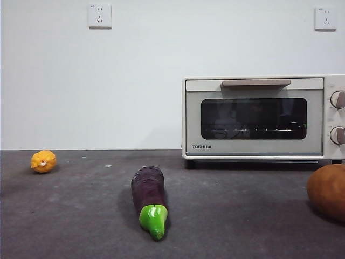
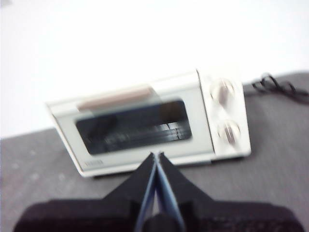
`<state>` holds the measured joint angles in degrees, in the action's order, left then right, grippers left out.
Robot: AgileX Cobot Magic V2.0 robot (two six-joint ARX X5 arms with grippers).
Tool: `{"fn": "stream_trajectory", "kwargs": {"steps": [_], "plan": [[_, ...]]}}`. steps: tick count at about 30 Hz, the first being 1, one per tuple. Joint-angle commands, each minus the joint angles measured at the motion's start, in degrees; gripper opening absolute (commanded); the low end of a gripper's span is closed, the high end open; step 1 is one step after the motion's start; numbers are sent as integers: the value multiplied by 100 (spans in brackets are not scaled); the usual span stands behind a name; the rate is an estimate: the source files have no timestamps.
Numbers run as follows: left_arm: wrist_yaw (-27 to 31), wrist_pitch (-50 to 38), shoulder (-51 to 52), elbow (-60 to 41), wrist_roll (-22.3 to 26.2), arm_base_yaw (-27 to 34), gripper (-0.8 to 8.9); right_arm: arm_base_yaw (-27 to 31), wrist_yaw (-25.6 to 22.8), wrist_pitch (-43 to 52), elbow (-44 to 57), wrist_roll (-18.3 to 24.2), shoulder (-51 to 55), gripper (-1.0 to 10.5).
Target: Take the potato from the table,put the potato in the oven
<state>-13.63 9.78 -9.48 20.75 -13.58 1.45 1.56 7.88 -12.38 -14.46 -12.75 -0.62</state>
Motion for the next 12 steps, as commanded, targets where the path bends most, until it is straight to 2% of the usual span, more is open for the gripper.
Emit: {"fn": "stream_trajectory", "kwargs": {"steps": [1,6,12], "plan": [[-52,-98,-70,90,-444,11,-5,-9,31,-96,-334,-81,9,-2],[-254,-219,-404,214,-909,11,-5,-9,28,-573,-951,-76,-2,-2],[-973,-216,-1399,566,-1080,11,-5,-9,31,-1274,-1574,-70,-179,-1]]}}
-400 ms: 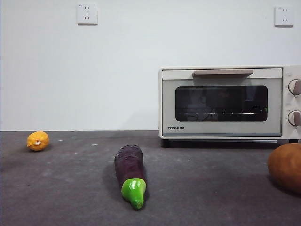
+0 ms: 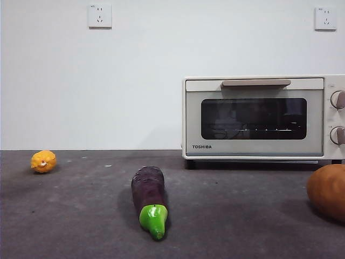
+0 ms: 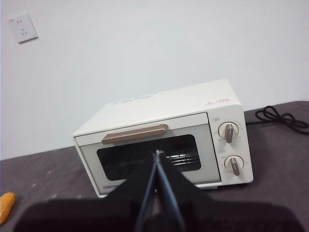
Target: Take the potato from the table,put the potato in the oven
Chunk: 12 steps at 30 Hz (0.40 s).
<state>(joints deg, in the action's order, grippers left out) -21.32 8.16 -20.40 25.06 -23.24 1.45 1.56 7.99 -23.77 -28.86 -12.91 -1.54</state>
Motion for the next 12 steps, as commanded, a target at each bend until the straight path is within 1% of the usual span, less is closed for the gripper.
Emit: {"fn": "stream_trajectory", "kwargs": {"steps": [1,5,8,10,12], "plan": [[-332,-52,-514,227,-144,9,-5,-9,20,-234,-216,-57,-142,0],[-787,-52,-1316,669,-374,-35,-5,-9,20,-531,-472,-59,-367,0],[-1237,-57,-1910,1073,-383,-129,-5,-9,20,-756,-638,-66,-540,1],[-1364,-55,-2269,1338,-393,-216,-5,-9,20,-1051,-723,-63,-612,1],[-1368,-48,-2601,1593,-487,-326,-5,-9,17,-1427,-763,-83,-662,1]]}}
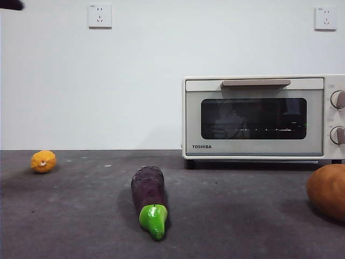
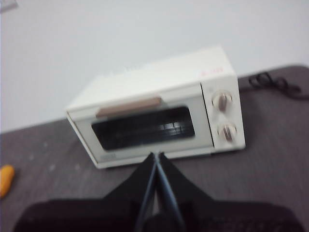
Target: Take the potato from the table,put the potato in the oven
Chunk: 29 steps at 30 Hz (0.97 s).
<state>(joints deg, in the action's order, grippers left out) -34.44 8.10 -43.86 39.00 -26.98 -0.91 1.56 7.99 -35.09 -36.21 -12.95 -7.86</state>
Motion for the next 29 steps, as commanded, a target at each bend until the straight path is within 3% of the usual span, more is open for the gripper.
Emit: {"fn": "stream_trajectory", "kwargs": {"steps": [1,6,21,29], "plan": [[-72,-39,-433,334,-160,-155,-5,-9,17,-450,-28,-120,-50,1],[-192,-42,-1250,1060,-181,-481,-5,-9,131,-531,-83,-341,-140,1],[-201,905,-4030,3799,170,-2076,-5,-11,1394,-592,-887,-328,-1220,1],[-197,1292,-5390,5104,173,-2570,-5,-9,1635,-955,-1510,166,-2129,1]]}}
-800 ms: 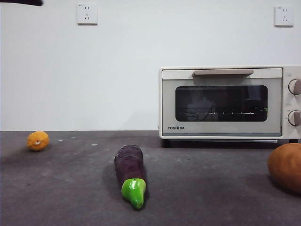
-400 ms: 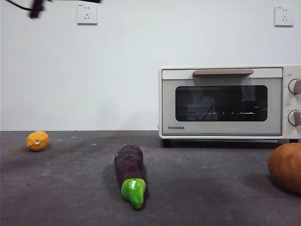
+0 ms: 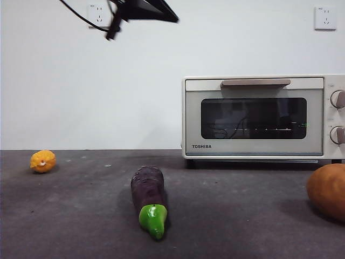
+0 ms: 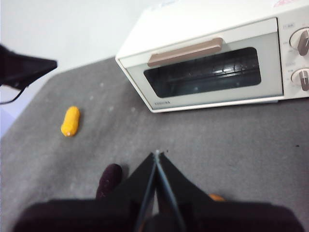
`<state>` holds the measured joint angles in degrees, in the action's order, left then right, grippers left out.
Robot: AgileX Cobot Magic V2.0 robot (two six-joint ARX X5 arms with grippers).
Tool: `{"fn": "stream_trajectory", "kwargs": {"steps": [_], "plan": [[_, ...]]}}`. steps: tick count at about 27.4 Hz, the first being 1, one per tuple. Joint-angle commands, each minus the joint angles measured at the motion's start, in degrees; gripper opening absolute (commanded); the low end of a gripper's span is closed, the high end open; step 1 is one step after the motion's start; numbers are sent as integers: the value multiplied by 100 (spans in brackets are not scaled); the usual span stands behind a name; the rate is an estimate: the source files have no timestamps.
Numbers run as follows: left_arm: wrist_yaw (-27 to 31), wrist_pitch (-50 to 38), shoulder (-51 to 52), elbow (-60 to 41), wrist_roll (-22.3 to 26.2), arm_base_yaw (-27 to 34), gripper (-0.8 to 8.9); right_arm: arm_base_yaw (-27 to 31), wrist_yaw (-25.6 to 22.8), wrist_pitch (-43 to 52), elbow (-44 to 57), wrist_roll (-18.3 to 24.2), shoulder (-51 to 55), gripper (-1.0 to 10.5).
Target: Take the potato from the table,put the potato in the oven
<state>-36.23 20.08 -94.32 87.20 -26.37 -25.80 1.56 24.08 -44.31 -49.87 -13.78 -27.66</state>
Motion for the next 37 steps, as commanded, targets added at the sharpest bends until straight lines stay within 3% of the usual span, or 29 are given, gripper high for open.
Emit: {"fn": "stream_trajectory", "kwargs": {"steps": [1,15,21,37], "plan": [[-17,140,-505,450,111,-120,-5,-9,26,-70,-214,302,-238,1],[52,717,-2350,2883,109,-592,-5,-9,212,-210,-986,498,-1034,1],[494,732,-2734,3370,164,-640,-5,-9,212,-579,-1198,498,-1309,1],[2208,455,-2933,3375,2253,-1128,-6,-9,219,-758,-1652,546,-2085,1]]}}
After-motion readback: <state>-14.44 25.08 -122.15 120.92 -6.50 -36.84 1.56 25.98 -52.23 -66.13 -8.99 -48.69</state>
